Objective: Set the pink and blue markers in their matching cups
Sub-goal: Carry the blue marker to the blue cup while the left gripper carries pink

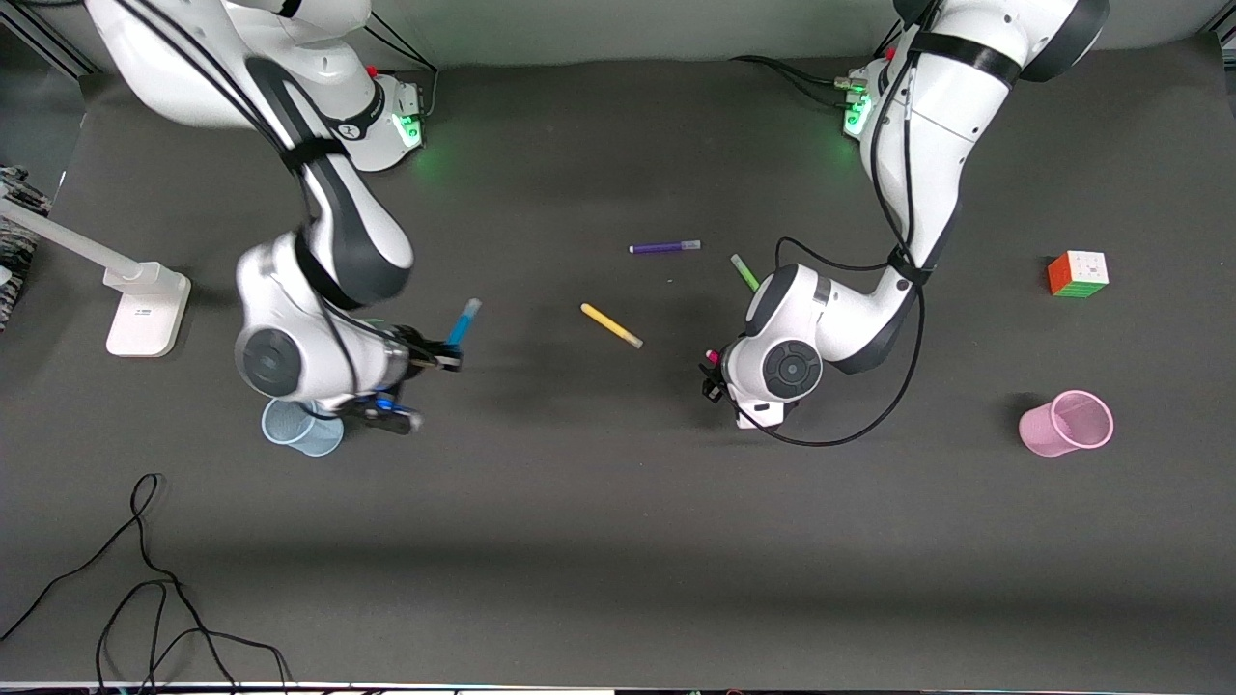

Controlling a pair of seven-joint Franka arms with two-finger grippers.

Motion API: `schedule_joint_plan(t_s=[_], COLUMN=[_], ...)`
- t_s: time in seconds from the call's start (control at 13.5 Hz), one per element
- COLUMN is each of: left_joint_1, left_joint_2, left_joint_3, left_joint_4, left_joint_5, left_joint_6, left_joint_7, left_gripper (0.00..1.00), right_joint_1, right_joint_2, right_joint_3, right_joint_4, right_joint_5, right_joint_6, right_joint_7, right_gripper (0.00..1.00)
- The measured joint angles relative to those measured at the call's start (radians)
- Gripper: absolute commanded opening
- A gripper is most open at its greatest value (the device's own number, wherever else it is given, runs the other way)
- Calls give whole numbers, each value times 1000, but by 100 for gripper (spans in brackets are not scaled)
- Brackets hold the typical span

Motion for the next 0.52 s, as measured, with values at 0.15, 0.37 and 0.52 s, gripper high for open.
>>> schedule_joint_plan(t_s=[0.15, 0.37, 0.52], left_joint_1=[0, 0, 3], left_joint_2=[-1, -3, -15], left_joint_3=[0, 0, 2], left_joint_4=[-1, -1, 5], left_joint_5=[0, 1, 3], left_joint_6=[0, 0, -7], left_joint_7=[0, 1, 5], left_gripper=[0, 0, 0], right_joint_1=[0, 1, -2], right_joint_2=[-58, -124, -166], right_joint_3=[-35, -128, -205], right_joint_4=[-12, -21, -25], right_joint_5=[-79, -130, -151], right_joint_6=[-1, 8, 32], right_joint_7=[-36, -192, -315], right_gripper=[0, 0, 0])
